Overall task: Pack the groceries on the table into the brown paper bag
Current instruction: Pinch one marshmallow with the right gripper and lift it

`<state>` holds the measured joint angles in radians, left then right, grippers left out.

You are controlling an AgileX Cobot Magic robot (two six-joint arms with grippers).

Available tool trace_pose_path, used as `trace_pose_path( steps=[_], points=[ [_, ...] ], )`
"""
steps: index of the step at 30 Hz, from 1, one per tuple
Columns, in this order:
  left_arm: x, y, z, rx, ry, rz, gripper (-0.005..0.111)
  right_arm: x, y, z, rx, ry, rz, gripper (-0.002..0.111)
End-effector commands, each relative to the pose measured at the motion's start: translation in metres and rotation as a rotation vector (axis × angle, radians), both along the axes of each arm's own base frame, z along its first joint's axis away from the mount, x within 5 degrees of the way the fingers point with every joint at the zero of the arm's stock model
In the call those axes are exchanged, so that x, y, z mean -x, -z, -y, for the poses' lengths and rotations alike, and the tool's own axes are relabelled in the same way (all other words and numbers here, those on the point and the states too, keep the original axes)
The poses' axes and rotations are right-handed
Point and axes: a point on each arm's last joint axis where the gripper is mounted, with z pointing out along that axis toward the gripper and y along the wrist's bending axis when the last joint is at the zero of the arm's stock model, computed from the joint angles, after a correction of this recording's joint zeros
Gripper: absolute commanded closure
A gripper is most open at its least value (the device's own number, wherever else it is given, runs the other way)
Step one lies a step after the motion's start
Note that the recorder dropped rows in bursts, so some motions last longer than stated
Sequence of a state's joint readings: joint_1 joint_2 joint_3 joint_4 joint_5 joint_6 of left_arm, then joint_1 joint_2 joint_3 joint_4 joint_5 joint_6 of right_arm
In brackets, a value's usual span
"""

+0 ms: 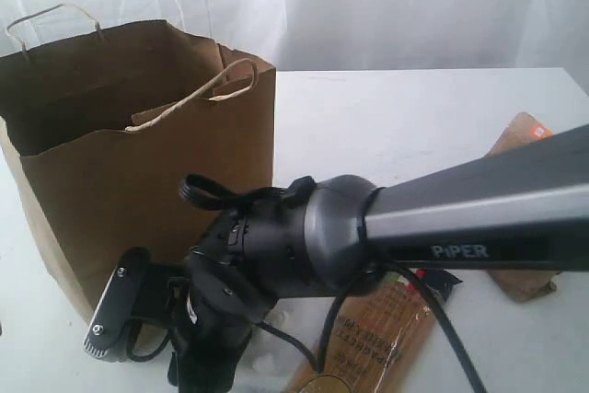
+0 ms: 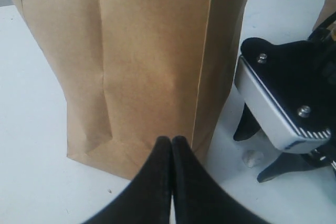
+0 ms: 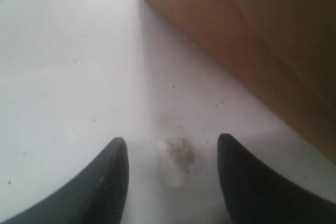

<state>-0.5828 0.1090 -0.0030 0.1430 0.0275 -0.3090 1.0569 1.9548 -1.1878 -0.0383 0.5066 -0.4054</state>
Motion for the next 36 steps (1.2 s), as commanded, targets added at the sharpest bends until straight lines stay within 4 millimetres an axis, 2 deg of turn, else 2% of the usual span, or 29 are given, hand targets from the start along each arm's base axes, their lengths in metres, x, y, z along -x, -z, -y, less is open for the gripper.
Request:
trace_pose_path(
  steps=[1,8,19,24,31,36],
  points=[
    [0.000,0.000,0.000,0.009,-0.003,0.002,0.106,-0.005,0.004,0.000,0.030,0.023,-0.022,0.060],
    [0.000,0.000,0.000,0.009,-0.003,0.002,0.106,-0.003,0.015,0.003,0.084,0.105,-0.083,0.061],
    [0.000,0.000,0.000,0.009,-0.003,0.002,0.106,0.006,0.014,0.008,0.117,0.230,-0.206,0.107],
    [0.000,0.000,0.000,0.009,-0.003,0.002,0.106,0.014,-0.012,0.010,0.064,0.239,-0.261,0.108],
    [0.000,0.000,0.000,0.009,-0.003,0.002,0.106,0.018,-0.069,0.015,-0.115,0.249,-0.208,0.108],
    [0.000,0.000,0.000,0.009,-0.003,0.002,0.106,0.026,-0.100,0.021,-0.199,0.246,-0.186,0.108]
  ],
)
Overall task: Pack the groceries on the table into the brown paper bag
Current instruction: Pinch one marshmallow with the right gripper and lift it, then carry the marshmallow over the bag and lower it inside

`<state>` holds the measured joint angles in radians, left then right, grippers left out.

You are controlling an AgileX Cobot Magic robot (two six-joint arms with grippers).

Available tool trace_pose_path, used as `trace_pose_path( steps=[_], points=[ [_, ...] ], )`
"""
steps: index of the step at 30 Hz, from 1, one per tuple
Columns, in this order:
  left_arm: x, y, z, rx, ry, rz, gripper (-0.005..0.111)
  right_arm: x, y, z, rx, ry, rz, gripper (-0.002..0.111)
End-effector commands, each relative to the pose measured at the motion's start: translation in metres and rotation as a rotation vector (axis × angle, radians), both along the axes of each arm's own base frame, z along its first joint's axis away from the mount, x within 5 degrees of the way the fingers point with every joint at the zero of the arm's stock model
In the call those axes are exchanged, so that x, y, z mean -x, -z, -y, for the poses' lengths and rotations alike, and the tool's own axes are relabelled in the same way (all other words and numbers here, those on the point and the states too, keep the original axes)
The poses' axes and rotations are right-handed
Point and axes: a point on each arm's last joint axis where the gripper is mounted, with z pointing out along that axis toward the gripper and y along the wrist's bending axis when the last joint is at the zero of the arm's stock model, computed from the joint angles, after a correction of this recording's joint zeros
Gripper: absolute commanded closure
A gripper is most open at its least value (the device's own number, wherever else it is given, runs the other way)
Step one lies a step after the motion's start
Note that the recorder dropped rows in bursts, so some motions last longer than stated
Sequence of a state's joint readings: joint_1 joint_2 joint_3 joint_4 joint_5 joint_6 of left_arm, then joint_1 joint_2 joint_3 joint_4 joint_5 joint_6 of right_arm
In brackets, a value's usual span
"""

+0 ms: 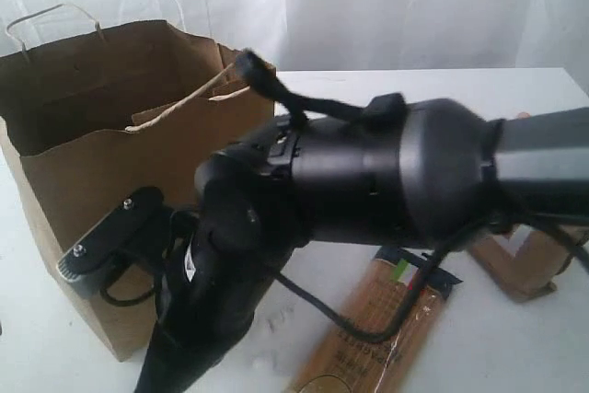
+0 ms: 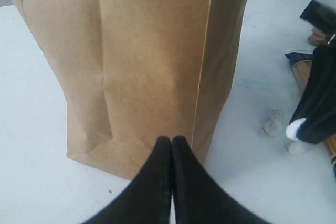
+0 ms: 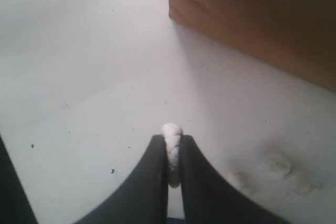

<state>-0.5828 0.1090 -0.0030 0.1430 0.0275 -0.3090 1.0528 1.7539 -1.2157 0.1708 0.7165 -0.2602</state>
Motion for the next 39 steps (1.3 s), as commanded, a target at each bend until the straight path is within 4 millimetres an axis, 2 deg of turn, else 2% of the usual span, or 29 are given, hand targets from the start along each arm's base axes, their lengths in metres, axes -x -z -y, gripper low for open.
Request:
trace_pose_path(
  steps=[1,7,11,13,17,19,22,26,30,39],
  points=[
    [0.000,0.000,0.000,0.009,-0.003,0.002,0.106,0.007,-0.031,0.007,-0.092,0.031,0.022,0.108],
    [0.000,0.000,0.000,0.009,-0.003,0.002,0.106,0.016,-0.074,0.017,-0.222,0.049,0.037,0.108],
    [0.000,0.000,0.000,0.009,-0.003,0.002,0.106,0.021,-0.091,0.022,-0.254,0.038,0.051,0.108],
    [0.000,0.000,0.000,0.009,-0.003,0.002,0.106,0.025,-0.099,0.020,-0.264,-0.001,0.073,0.108],
    [0.000,0.000,0.000,0.009,-0.003,0.002,0.106,0.039,-0.130,0.007,-0.341,-0.086,0.148,0.108],
    [0.000,0.000,0.000,0.009,-0.003,0.002,0.106,0.037,-0.150,0.004,-0.375,-0.111,0.235,0.108],
    [0.000,0.000,0.000,0.009,-0.003,0.002,0.106,0.029,-0.192,0.001,-0.458,-0.133,0.403,0.108],
    [0.000,0.000,0.000,0.009,-0.003,0.002,0.106,0.016,-0.219,-0.001,-0.474,-0.128,0.561,0.108],
    [0.000,0.000,0.000,0.009,-0.003,0.002,0.106,-0.007,-0.224,-0.001,-0.435,-0.045,0.623,0.108],
    [0.000,0.000,0.000,0.009,-0.003,0.002,0.106,-0.053,-0.197,-0.004,-0.412,0.186,0.554,0.108]
  ],
)
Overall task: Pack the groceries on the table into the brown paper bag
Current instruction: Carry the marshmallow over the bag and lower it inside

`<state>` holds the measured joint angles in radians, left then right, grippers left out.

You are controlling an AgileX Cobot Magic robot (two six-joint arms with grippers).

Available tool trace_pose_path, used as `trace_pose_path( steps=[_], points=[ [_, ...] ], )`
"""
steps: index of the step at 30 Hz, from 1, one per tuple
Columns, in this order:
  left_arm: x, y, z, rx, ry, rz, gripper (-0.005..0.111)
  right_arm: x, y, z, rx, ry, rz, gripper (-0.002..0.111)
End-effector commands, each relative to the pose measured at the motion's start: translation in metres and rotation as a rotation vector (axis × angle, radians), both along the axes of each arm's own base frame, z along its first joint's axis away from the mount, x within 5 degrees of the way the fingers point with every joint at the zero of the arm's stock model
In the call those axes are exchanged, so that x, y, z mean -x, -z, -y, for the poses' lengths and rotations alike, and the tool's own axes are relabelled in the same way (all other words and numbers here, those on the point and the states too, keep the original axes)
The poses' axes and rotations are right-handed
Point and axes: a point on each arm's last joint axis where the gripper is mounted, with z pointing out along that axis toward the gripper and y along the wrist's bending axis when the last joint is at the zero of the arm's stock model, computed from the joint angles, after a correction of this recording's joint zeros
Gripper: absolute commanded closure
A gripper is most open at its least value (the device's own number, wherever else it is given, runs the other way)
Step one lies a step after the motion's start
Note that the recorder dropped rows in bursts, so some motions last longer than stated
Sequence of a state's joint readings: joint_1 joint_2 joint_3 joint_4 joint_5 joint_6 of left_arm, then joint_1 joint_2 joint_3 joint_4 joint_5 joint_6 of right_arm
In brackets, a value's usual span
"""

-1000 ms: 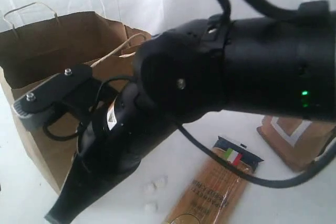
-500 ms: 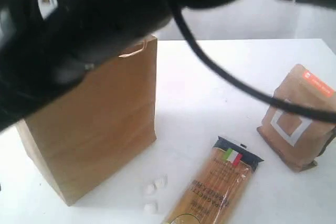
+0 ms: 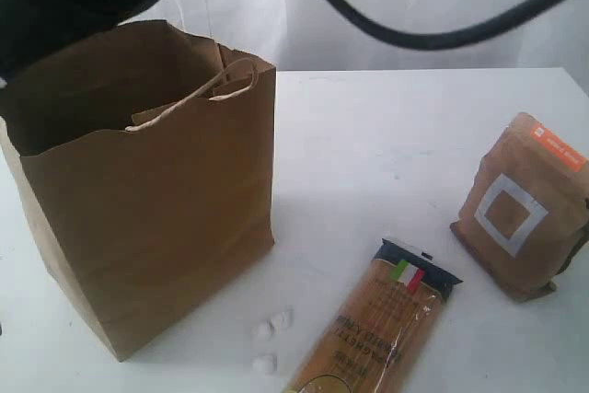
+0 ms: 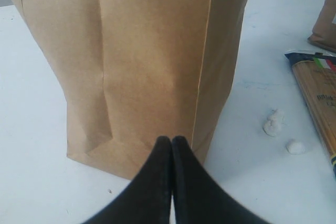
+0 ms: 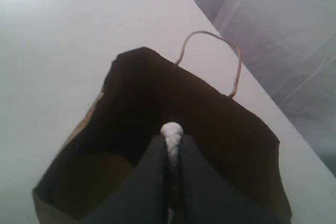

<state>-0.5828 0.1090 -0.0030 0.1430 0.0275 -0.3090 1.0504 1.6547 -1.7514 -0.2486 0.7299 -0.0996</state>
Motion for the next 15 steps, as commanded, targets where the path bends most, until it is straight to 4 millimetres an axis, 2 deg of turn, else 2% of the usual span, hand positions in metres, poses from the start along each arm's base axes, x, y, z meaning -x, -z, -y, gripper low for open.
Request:
trace_pose_path(
  steps=[1,5,15],
  points=[
    [0.000,0.000,0.000,0.009,-0.003,0.002,0.106,-0.025,0.008,0.002,-0.069,0.113,-0.058,0.108],
    [0.000,0.000,0.000,0.009,-0.003,0.002,0.106,-0.038,0.017,0.003,-0.085,0.165,-0.099,0.108],
    [0.000,0.000,0.000,0.009,-0.003,0.002,0.106,-0.044,0.037,-0.008,-0.056,0.169,-0.155,0.108]
  ],
)
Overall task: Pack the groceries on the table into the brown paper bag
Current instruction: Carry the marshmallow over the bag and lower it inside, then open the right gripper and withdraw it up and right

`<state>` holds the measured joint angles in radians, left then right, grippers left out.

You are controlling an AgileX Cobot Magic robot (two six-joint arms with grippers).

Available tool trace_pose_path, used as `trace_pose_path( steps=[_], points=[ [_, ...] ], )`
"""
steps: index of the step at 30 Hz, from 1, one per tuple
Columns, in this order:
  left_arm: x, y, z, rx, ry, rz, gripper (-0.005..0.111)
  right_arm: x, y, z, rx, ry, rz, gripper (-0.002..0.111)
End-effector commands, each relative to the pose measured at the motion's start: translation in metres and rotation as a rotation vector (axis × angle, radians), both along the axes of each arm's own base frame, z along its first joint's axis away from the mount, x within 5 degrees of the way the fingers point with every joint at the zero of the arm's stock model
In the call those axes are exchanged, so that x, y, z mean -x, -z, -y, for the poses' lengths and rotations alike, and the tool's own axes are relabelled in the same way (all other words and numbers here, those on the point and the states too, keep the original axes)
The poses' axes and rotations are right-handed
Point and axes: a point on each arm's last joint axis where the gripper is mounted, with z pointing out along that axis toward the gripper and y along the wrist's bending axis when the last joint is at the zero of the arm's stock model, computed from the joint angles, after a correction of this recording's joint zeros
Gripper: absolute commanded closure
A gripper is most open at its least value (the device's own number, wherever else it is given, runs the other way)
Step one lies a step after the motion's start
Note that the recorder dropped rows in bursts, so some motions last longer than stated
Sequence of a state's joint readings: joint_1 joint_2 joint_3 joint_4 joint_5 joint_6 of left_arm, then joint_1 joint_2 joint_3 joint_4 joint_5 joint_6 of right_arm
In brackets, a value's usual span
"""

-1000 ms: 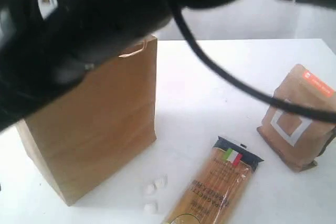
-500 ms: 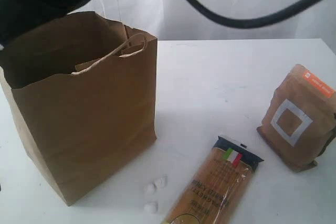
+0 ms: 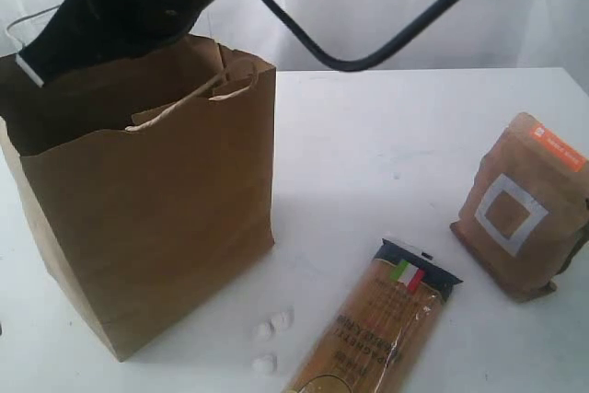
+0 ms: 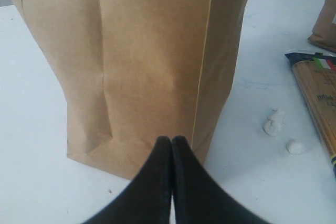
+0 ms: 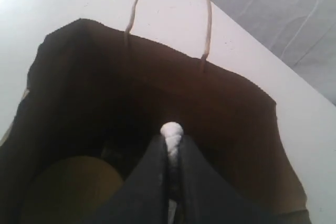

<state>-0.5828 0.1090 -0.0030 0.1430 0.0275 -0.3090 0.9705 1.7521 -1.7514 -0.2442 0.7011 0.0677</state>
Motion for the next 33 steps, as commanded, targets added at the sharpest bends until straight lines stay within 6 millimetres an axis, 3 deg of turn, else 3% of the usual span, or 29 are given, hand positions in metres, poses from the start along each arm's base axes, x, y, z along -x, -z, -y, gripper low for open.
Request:
trace_pose_path(
  steps=[1,10,16,18,22,33],
  points=[
    [0.000,0.000,0.000,0.009,-0.003,0.002,0.106,-0.004,0.003,-0.002,-0.013,0.009,-0.012,0.108],
    [0.000,0.000,0.000,0.009,-0.003,0.002,0.106,-0.015,0.020,-0.007,0.027,0.013,-0.032,0.105],
    [0.000,0.000,0.000,0.009,-0.003,0.002,0.106,-0.019,0.025,-0.012,0.018,-0.001,-0.011,0.066],
    [0.000,0.000,0.000,0.009,-0.003,0.002,0.106,-0.018,0.021,-0.010,0.016,-0.010,0.004,0.064],
    [0.000,0.000,0.000,0.009,-0.003,0.002,0.106,-0.009,-0.002,0.002,-0.018,-0.006,0.032,0.064],
    [0.000,0.000,0.000,0.009,-0.003,0.002,0.106,0.027,-0.076,0.068,-0.057,0.092,0.127,0.064]
  ],
)
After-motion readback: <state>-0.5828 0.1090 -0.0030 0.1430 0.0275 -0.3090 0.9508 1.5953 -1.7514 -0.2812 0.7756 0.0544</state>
